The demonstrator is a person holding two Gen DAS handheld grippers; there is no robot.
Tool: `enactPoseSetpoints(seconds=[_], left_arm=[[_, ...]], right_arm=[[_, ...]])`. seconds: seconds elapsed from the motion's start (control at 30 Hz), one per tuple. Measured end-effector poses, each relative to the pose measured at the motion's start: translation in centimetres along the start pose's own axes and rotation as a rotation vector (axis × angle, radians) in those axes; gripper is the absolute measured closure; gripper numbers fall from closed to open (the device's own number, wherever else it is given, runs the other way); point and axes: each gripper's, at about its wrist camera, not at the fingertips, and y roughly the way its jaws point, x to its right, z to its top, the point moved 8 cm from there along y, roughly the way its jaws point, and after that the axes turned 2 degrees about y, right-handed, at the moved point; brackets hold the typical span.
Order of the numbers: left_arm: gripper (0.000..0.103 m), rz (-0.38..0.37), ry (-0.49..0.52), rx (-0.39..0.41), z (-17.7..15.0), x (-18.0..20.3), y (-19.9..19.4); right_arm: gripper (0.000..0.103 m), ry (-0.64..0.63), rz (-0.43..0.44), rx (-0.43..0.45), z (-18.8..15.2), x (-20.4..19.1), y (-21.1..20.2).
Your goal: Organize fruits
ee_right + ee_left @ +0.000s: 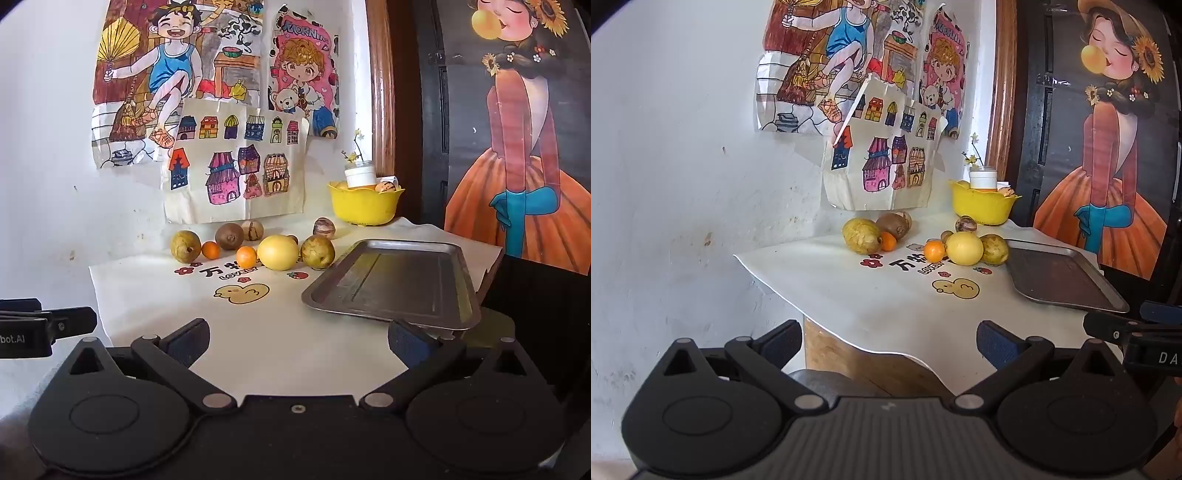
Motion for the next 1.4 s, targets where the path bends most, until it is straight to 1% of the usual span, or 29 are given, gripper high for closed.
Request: enactPoseSetpoints(seconds=[0.87,0.97,1.4], left_arm=[[0.0,-0.004,-0.007,0.001,0.0,0.0,0.0],[0.0,-0.002,-0.006,-0.001,-0.7,-0.2,0.3],[0.0,-0.002,-0.01,-0.007,-0.9,-0.3,0.7]], right_arm=[[0.0,-0.005,-0.003,-0.005,-0.2,-0.1,0.2],[0.0,-0.006,-0.003,-0.005,-0.2,-0.2,0.2],[0.0,-0.007,-0.003,-0.009,-0.4,-0.1,0.3]])
